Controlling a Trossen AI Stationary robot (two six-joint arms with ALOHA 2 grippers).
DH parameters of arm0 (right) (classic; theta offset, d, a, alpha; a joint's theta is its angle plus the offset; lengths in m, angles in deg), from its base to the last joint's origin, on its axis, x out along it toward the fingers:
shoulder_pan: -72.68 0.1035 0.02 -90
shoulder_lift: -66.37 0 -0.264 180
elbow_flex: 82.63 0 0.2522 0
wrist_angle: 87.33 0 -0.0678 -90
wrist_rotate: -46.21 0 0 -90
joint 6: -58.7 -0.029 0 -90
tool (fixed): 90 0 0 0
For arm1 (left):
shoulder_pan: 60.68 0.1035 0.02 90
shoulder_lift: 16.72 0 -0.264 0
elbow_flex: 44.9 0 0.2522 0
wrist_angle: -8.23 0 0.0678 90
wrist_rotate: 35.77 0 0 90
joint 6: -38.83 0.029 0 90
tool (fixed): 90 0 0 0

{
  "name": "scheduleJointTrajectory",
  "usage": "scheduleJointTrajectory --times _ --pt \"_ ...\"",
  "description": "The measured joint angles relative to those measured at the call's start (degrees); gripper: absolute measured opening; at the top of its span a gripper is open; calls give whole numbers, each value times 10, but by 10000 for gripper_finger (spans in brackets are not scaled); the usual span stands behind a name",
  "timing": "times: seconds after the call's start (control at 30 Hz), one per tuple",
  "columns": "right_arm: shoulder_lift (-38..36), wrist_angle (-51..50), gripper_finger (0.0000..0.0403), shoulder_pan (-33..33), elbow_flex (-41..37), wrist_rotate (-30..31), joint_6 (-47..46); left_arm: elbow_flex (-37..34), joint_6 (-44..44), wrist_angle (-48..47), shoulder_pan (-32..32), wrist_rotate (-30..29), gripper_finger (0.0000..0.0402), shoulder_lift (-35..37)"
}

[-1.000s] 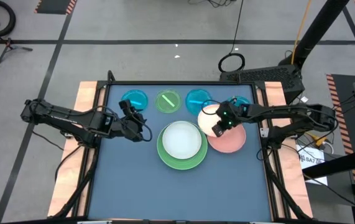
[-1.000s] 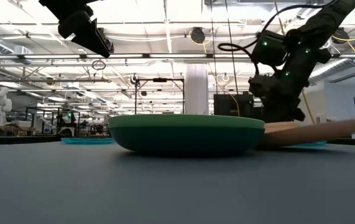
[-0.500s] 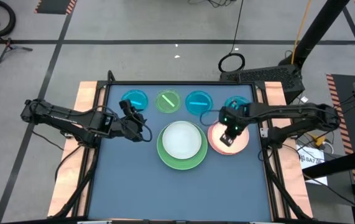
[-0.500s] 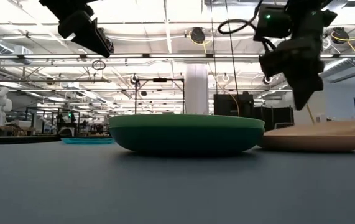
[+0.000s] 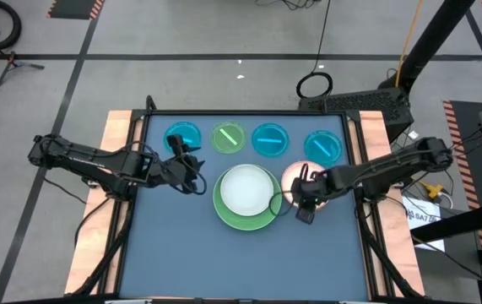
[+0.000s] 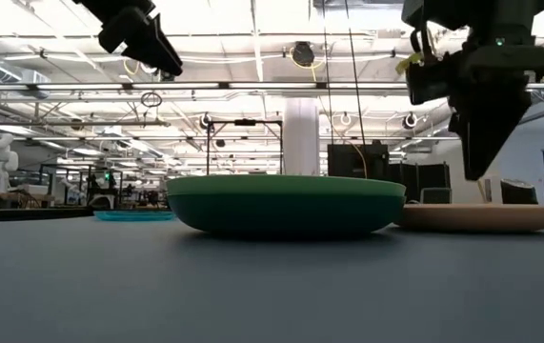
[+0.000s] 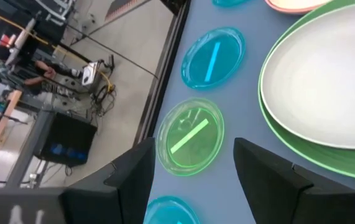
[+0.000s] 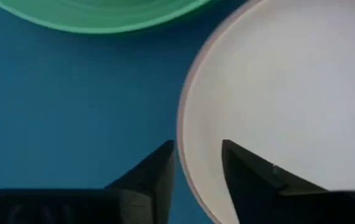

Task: Stack plastic plates
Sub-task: Remove the light orange plate from the orange plate to the middle left of the table

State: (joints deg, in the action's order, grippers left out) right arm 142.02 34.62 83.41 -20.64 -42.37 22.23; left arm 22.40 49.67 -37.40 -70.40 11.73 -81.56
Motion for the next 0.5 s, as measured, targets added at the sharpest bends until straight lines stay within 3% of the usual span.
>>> scheduleJointTrajectory --times 0.13,0.23,0.33,0.5 --pt "48 8 153 17 0 37 -8 0 1 4 0 3 223 0" --pt "74 8 149 19 0 49 -6 0 -3 4 0 4 223 0" --pt "89 15 118 18 0 59 -4 0 -11 4 0 5 223 0" --pt "101 56 26 21 0 60 -3 0 -22 3 0 20 223 0"
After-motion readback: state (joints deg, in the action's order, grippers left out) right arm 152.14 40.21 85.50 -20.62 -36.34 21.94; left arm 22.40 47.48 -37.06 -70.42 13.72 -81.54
